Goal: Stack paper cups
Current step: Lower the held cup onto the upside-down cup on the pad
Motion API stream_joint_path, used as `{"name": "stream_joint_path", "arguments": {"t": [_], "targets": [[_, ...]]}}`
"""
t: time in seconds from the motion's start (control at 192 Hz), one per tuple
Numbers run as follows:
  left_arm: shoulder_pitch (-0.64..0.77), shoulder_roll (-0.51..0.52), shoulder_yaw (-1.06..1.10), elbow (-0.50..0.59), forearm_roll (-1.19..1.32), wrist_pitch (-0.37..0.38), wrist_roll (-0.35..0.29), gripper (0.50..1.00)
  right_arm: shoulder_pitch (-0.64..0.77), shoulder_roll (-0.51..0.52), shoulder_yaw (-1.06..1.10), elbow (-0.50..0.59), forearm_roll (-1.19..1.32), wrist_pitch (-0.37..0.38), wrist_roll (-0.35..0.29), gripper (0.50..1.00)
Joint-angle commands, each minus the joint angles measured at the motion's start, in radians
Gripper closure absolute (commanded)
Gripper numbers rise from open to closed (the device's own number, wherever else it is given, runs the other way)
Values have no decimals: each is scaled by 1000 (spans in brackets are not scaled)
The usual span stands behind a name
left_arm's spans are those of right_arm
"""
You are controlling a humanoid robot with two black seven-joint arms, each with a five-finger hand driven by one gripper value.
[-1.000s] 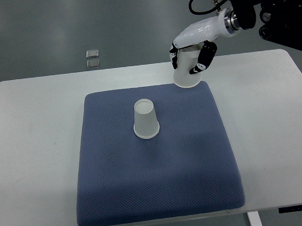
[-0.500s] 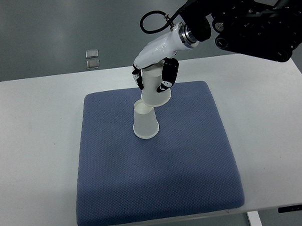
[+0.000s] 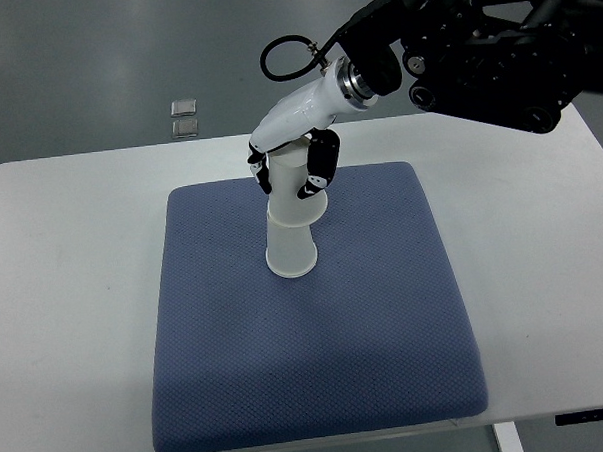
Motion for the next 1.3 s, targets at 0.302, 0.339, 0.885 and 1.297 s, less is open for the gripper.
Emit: {"name": "stream_joint_path", "arguments": {"t": [0.302,0.339,0.885,1.297], "targets": [[0,0,0,1,0,0,-1,500,-22,16,0,-28,2,-4,-2,859],[0,0,0,0,0,0,-1,500,-24,20,0,-28,2,-6,-2,859],[0,0,0,0,0,0,-1,500,-51,28,1,-45,0,-16,-3,859],[0,0,0,0,0,0,-1,500,-44,20,3,-46,3,-15,-3,859]]}}
